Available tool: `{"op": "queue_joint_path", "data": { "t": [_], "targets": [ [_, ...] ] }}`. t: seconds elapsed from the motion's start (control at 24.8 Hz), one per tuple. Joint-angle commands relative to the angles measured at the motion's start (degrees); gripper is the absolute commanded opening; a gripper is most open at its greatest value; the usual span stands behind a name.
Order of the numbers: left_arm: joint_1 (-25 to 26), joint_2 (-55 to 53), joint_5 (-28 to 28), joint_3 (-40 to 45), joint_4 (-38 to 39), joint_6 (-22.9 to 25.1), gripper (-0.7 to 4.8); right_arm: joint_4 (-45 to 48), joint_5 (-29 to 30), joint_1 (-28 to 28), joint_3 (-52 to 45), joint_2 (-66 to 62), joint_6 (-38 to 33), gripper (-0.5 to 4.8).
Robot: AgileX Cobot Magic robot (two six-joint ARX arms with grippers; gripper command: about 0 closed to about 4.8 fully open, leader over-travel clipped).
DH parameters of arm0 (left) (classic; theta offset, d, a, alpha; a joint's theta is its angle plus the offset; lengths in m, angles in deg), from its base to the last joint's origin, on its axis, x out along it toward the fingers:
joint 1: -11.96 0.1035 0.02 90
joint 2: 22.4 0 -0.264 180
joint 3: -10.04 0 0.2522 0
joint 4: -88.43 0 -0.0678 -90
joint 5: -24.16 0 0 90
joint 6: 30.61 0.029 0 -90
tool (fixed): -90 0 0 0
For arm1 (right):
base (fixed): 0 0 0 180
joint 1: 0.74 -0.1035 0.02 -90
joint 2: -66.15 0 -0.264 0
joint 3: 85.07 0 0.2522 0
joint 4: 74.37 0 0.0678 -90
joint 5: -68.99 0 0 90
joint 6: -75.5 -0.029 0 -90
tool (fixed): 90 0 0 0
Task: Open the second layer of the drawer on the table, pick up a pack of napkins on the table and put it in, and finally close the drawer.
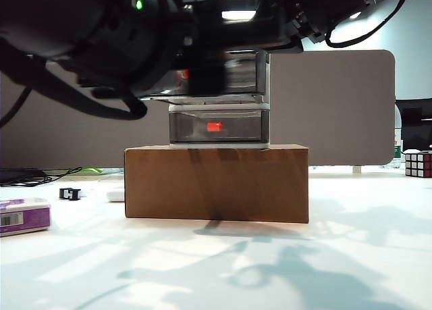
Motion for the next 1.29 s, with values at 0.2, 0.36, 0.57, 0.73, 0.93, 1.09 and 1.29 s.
{"op": "queue_joint_path", "data": {
  "t": [0.2, 0.36, 0.57, 0.73, 0.93, 1.09, 1.29],
  "targets": [
    [-10.4, 13.2, 10.2, 5.0, -0.2, 13.6, 1.87, -0.1, 0.0, 0.0, 0.4, 0.3, -0.1, -0.05],
    [-10.4, 24.8, 9.5, 9.8, 1.9, 15.9, 1.78, -2.1, 0.6, 0.0, 0.4, 0.3, -0.1, -0.05],
    [-4.7, 42.2, -1.0, 12.9, 21.3, 11.8, 1.05, -3.8, 4.6, 0.0, 0.4, 0.6, -0.1, -0.05],
    [5.8, 55.7, -14.4, 11.6, 46.2, 2.5, 0.82, -5.1, 6.0, 0.0, 0.4, 0.8, -0.1, -0.05],
    [32.0, 67.3, -44.9, 7.7, 71.1, -1.7, 0.82, -6.0, 6.3, 0.0, 0.4, 1.1, -0.1, -0.05],
    [52.8, 66.3, -67.6, 6.4, 73.0, 1.9, 0.80, -6.0, 6.4, 0.0, 0.4, 1.1, -0.1, -0.05],
    [82.0, 50.7, -98.4, 6.4, 66.5, 8.9, 1.29, -6.3, 6.9, 0.0, 0.4, 1.1, 0.0, -0.05]
  ]
}}
